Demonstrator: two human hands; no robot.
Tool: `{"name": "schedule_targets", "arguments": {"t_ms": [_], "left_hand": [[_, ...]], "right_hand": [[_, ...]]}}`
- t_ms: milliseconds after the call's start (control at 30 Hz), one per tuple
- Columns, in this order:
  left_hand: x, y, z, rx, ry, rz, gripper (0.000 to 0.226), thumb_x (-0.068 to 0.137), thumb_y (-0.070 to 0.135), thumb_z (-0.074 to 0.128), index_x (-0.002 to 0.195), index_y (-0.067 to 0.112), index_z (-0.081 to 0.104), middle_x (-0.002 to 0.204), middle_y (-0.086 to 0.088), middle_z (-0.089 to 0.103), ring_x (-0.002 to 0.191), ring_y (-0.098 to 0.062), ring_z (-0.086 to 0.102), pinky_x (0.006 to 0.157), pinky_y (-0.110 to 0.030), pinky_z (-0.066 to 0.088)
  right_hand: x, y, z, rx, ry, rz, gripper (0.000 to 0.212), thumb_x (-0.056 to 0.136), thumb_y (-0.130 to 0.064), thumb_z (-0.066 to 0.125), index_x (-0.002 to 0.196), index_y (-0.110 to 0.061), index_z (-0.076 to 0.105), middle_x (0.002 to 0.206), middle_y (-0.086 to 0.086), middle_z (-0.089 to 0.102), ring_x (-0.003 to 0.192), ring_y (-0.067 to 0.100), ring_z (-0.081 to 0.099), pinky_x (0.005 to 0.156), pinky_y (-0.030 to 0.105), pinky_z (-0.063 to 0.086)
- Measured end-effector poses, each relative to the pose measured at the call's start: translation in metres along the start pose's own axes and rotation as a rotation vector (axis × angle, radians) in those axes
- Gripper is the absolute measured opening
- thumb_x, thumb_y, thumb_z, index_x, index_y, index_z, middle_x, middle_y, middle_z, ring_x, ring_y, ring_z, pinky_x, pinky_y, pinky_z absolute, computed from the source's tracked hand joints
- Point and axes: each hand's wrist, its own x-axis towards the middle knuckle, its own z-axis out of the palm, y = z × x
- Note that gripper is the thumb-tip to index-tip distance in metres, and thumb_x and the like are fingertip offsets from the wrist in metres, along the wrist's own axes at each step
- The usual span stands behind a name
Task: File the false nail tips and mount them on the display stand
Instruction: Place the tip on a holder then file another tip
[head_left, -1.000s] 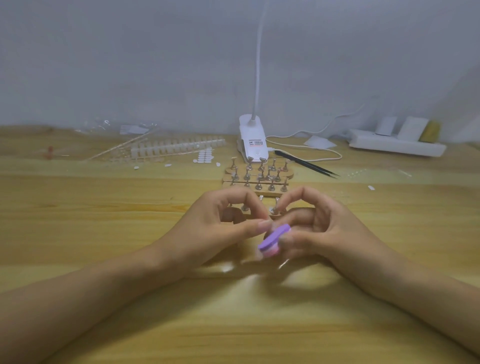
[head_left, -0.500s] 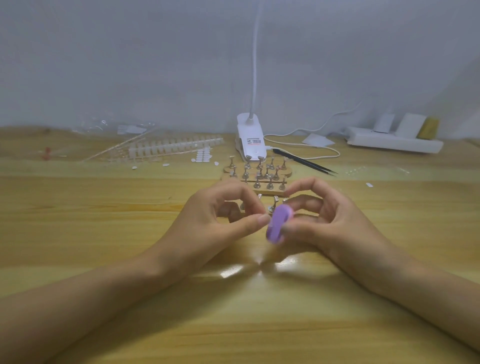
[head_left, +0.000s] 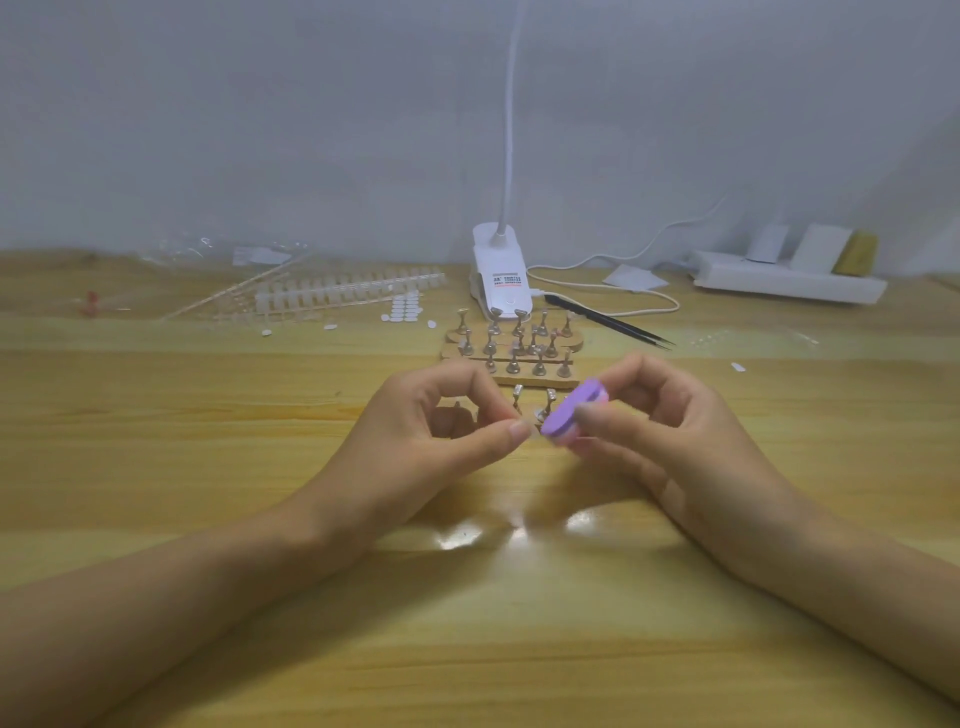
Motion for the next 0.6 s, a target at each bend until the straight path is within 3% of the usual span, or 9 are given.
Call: {"name": "schedule_targets", "arguments": {"t_ms": [133,233,367,500,600], "left_hand": [[-0.0003,0.0005,-0.0002,-0.005,-0.022,-0.026,0.019,0.082,0.023,0.076,0.069,0.023,0.063,0.071,0.010,0.063,0.056,-0.008,0.046,0.050,-0.008,0.032],[0.0002,0.0006,-0.0007,-0.019,-0.033,-0.040,0.017,0.081,0.023,0.074,0.069,0.022,0.062,0.069,0.009,0.061,0.051,-0.004,0.042,0.048,-0.009,0.031],[0.0002,0.0017,0.0003,-0.013,-0.040,-0.043,0.018,0.084,0.019,0.074,0.071,0.020,0.062,0.071,0.001,0.062,0.053,-0.005,0.044,0.048,-0.009,0.031],[0.0005,0.0014,-0.0002,-0.007,-0.038,-0.057,0.019,0.083,0.026,0.075,0.070,0.022,0.062,0.073,-0.006,0.057,0.063,-0.013,0.047,0.054,-0.019,0.032],[0.0003,0.0024,0.0003,-0.013,-0.045,-0.051,0.017,0.082,0.026,0.074,0.071,0.022,0.062,0.074,-0.007,0.064,0.069,-0.019,0.051,0.057,-0.018,0.036]], "right_hand": [[-0.0013,0.0003,0.0002,-0.059,-0.118,0.027,0.027,0.071,-0.010,0.087,0.082,-0.014,0.063,0.093,0.010,0.073,0.080,0.029,0.075,0.071,0.037,0.061],[0.0000,0.0008,-0.0012,-0.047,-0.003,-0.045,0.018,0.072,-0.015,0.084,0.077,-0.021,0.068,0.090,0.010,0.074,0.081,0.024,0.075,0.072,0.028,0.059],[-0.0004,0.0009,-0.0003,-0.082,-0.125,0.010,0.024,0.072,-0.011,0.085,0.082,-0.015,0.063,0.094,0.010,0.073,0.082,0.031,0.075,0.073,0.041,0.061],[0.0005,0.0017,-0.0023,-0.047,0.002,-0.032,0.021,0.068,-0.016,0.084,0.079,-0.019,0.066,0.093,0.013,0.073,0.083,0.030,0.075,0.074,0.036,0.060],[-0.0007,0.0021,-0.0010,-0.085,-0.122,0.001,0.027,0.072,-0.010,0.085,0.083,-0.013,0.061,0.095,0.011,0.073,0.083,0.034,0.075,0.073,0.040,0.061]]}}
